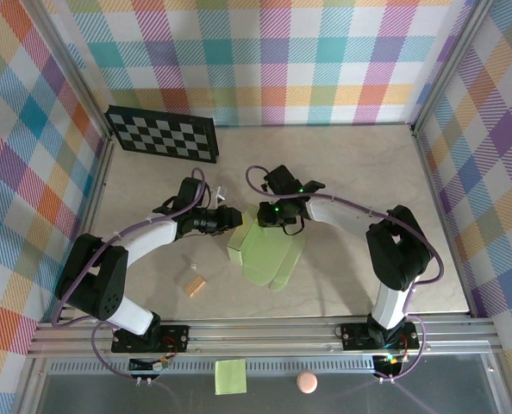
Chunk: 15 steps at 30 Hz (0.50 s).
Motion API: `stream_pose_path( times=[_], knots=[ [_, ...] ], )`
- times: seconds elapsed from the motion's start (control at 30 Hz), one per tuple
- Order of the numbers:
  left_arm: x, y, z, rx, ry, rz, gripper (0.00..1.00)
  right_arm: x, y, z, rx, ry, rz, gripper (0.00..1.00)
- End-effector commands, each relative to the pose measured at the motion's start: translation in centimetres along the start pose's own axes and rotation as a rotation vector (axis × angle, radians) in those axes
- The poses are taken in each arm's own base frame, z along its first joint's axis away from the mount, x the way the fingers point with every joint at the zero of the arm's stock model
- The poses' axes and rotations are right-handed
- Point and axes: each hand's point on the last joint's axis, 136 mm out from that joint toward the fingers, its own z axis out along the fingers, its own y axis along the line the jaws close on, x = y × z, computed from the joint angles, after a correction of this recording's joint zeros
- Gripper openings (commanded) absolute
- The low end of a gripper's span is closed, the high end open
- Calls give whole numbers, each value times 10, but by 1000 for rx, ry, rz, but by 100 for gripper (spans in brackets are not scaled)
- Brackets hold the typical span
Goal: Fold the paper box
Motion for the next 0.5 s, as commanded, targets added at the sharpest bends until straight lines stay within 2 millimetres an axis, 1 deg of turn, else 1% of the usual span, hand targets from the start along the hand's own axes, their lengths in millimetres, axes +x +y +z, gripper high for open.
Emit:
stream_pose_path(
  times=[0.0,0.33,0.4,0.47],
  knots=[
    [10,5,8,-35,39,-12,29,-6,9,-12,-29,-59,28,22],
    [22,11,8,-107,70,22,29,11,-7,3,-17,-63,44,22],
    [23,14,8,-123,75,26,29,11,-6,-1,-20,-72,30,23],
    [23,15,7,-131,76,27,29,7,-3,-12,-32,-97,-3,26]
  ],
)
